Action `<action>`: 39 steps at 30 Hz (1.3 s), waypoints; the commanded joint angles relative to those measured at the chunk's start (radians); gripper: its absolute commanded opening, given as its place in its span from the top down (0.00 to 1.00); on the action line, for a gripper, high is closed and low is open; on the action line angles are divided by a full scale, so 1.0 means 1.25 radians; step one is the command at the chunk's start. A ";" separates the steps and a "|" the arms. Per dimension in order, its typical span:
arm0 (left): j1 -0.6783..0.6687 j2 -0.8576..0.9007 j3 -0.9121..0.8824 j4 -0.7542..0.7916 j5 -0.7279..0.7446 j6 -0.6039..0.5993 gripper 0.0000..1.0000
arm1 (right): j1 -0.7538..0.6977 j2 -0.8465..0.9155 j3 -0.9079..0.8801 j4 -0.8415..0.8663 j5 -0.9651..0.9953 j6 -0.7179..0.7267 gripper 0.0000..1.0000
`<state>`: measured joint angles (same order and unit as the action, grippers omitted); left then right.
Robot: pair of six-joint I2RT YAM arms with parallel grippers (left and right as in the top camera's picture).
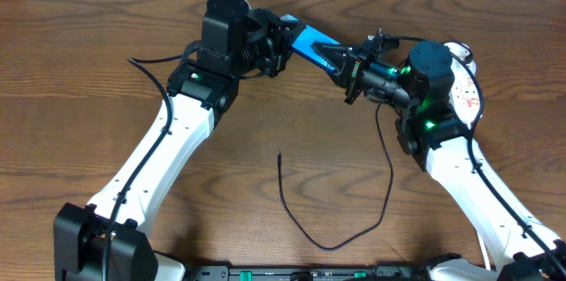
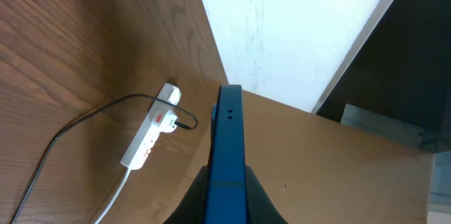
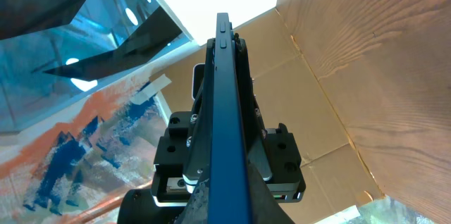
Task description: Plug charger to phone and switch on socket
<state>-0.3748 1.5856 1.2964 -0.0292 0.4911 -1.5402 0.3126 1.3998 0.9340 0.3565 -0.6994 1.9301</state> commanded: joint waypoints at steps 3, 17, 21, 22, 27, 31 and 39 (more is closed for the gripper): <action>0.004 -0.015 0.007 0.006 -0.005 0.014 0.92 | 0.009 -0.007 0.016 0.002 -0.013 0.002 0.99; 0.004 -0.015 0.007 0.006 -0.005 0.014 0.93 | 0.009 -0.007 0.016 0.002 -0.007 -0.023 0.83; 0.004 -0.015 0.007 0.006 -0.007 0.014 0.93 | 0.009 -0.007 0.016 0.002 -0.007 -0.023 0.62; 0.004 -0.015 0.007 0.006 -0.011 0.014 0.93 | 0.009 -0.007 0.016 0.002 -0.007 -0.023 0.52; 0.004 -0.015 0.007 0.006 -0.013 0.014 0.93 | 0.009 -0.007 0.016 0.002 -0.007 -0.044 0.31; 0.009 -0.015 0.007 0.006 -0.032 0.014 0.93 | 0.009 -0.007 0.016 0.002 -0.008 -0.077 0.19; 0.070 -0.015 0.007 -0.028 -0.022 0.017 0.92 | 0.007 -0.006 0.016 0.002 -0.007 -0.166 0.01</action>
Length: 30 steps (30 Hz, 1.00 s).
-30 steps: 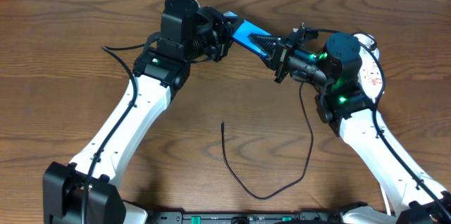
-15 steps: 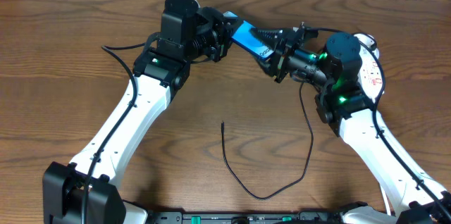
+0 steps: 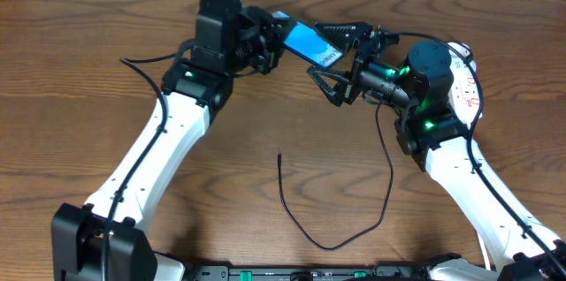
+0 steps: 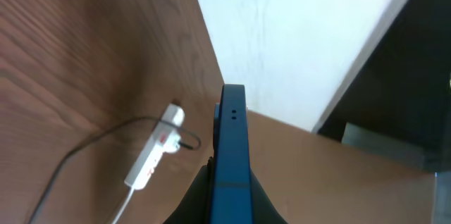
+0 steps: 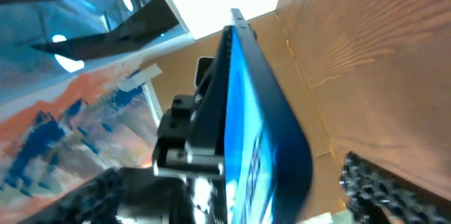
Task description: Plug charger to phone and switch on socket
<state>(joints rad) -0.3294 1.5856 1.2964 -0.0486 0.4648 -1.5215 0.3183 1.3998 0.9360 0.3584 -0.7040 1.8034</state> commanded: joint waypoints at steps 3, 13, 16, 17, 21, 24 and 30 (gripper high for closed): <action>0.080 -0.015 0.007 -0.064 0.045 0.002 0.93 | 0.002 -0.007 0.014 0.000 0.015 -0.132 0.01; 0.199 -0.015 0.007 -0.068 0.289 0.179 0.93 | 0.002 -0.006 0.014 -0.041 0.075 -0.366 0.01; 0.225 -0.015 0.007 -0.068 0.355 0.235 0.92 | 0.002 -0.006 0.014 -0.085 0.107 -0.376 0.01; 0.232 -0.015 0.007 -0.068 0.377 0.256 0.93 | 0.002 -0.006 0.014 -0.107 0.123 -0.376 0.01; 0.256 -0.015 0.007 -0.068 0.478 0.354 0.93 | 0.002 -0.006 0.014 -0.164 0.125 -0.399 0.01; 0.263 -0.015 0.007 -0.068 0.546 0.436 0.93 | 0.002 -0.006 0.014 -0.180 0.125 -0.470 0.01; 0.263 -0.015 0.007 -0.068 0.660 0.595 0.93 | 0.003 -0.006 0.014 -0.278 0.125 -0.690 0.01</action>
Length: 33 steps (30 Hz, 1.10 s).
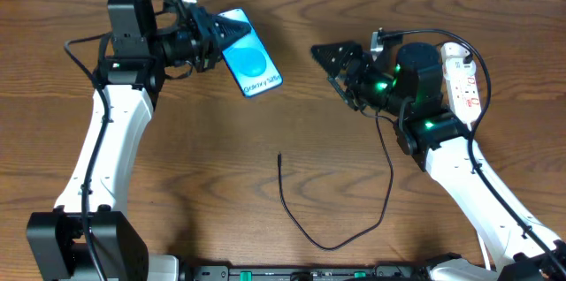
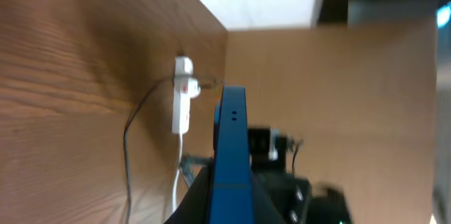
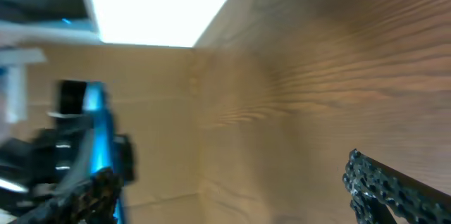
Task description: Plug charger to phone and switch on socket
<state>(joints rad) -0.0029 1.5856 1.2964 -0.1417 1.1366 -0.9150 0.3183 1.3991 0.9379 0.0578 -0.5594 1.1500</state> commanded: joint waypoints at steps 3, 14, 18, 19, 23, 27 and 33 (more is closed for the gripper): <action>0.002 -0.015 0.004 0.006 0.148 0.112 0.93 | 0.003 -0.006 0.013 -0.119 0.010 -0.278 0.01; 0.002 -0.015 -0.016 0.006 0.160 0.200 0.93 | 0.003 -0.006 0.013 -0.501 0.196 -0.558 0.01; 0.002 -0.015 -0.016 0.006 0.160 0.218 0.93 | 0.003 -0.006 0.013 -0.573 0.268 -0.592 0.01; 0.002 -0.015 -0.016 0.006 0.160 0.218 0.93 | 0.003 -0.006 0.013 -0.579 0.269 -0.596 0.01; 0.002 -0.015 -0.018 0.006 0.160 0.224 0.93 | 0.003 -0.006 0.013 -0.632 0.269 -0.595 0.01; 0.002 -0.015 -0.018 0.006 0.159 0.227 0.93 | 0.009 -0.006 0.013 -0.662 0.269 -0.595 0.01; 0.002 -0.015 -0.018 0.006 0.159 0.227 0.93 | 0.059 -0.006 0.013 -0.667 0.269 -0.595 0.01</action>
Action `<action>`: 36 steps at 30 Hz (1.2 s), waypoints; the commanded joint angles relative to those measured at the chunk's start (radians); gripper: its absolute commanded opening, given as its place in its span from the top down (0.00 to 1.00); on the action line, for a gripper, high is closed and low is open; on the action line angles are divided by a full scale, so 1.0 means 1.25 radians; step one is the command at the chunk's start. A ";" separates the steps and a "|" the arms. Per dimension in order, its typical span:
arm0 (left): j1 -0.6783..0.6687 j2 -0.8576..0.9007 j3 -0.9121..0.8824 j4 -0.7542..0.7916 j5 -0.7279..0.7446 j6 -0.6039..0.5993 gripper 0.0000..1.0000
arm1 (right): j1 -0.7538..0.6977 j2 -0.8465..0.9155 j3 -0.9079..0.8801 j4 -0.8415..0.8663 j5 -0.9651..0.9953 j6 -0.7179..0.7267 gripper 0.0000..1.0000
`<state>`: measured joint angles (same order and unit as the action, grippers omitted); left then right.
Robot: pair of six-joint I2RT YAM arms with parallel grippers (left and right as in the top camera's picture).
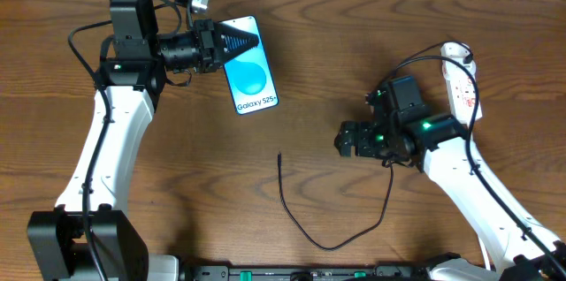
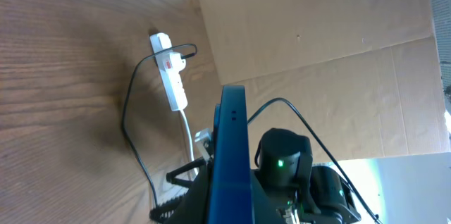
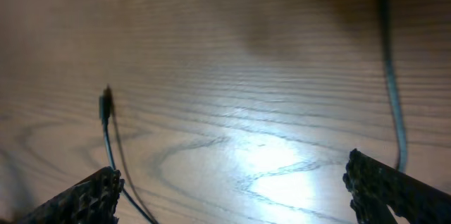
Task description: Plug charger to phone and switch on socket
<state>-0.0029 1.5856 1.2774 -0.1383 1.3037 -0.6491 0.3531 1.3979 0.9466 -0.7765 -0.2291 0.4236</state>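
The blue phone (image 1: 249,73), screen up, is held above the table at the back left, with my left gripper (image 1: 237,42) shut on its upper end. In the left wrist view the phone (image 2: 232,146) shows edge-on. The black charger cable (image 1: 386,184) runs from the white socket strip (image 1: 463,82) at the right, loops near the front edge and ends at its free plug (image 1: 279,156). My right gripper (image 1: 348,140) hangs open to the right of that plug. The right wrist view shows the plug (image 3: 106,101) ahead of the open right gripper (image 3: 232,185).
The wooden table (image 1: 177,193) carries only the cable and the strip. Cardboard walls (image 2: 317,48) stand behind the table. My right arm (image 2: 282,160) shows past the phone in the left wrist view.
My right gripper, then raised at mid-table and facing the phone, now points down at the table nearer the front, close to the cable's plug. The phone has turned a little in the left gripper.
First both grippers were shut on the phone, held in the air at the back centre. Then the right gripper was open and off it. Then the left gripper alone held the phone at the back left. Now the open right gripper is low over the cable.
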 commanded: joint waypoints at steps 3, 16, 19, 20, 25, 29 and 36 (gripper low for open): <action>0.002 -0.015 -0.003 0.004 0.026 0.014 0.93 | 0.066 -0.005 0.005 0.008 0.005 -0.002 0.01; 0.075 -0.015 -0.003 0.007 0.047 0.013 0.93 | 0.243 0.063 0.005 0.103 0.038 0.228 0.01; 0.123 -0.015 -0.003 0.007 0.070 0.009 0.93 | 0.281 0.102 0.005 0.136 0.037 0.268 0.01; 0.145 -0.015 -0.003 0.007 0.085 0.009 0.92 | 0.293 0.115 0.005 0.146 0.038 0.276 0.01; 0.232 -0.015 -0.003 0.007 0.134 0.010 0.93 | 0.329 0.166 0.005 0.184 0.037 0.302 0.03; 0.276 -0.015 -0.003 0.007 0.145 0.010 0.93 | 0.337 0.182 0.005 0.214 0.038 0.308 0.08; 0.289 -0.015 -0.003 0.007 0.145 0.011 0.93 | 0.340 0.233 0.011 0.240 0.059 0.313 0.07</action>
<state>0.3576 1.5856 1.2774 -0.1333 1.4391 -0.6495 0.7692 1.6444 0.9470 -0.4763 -0.1814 0.7982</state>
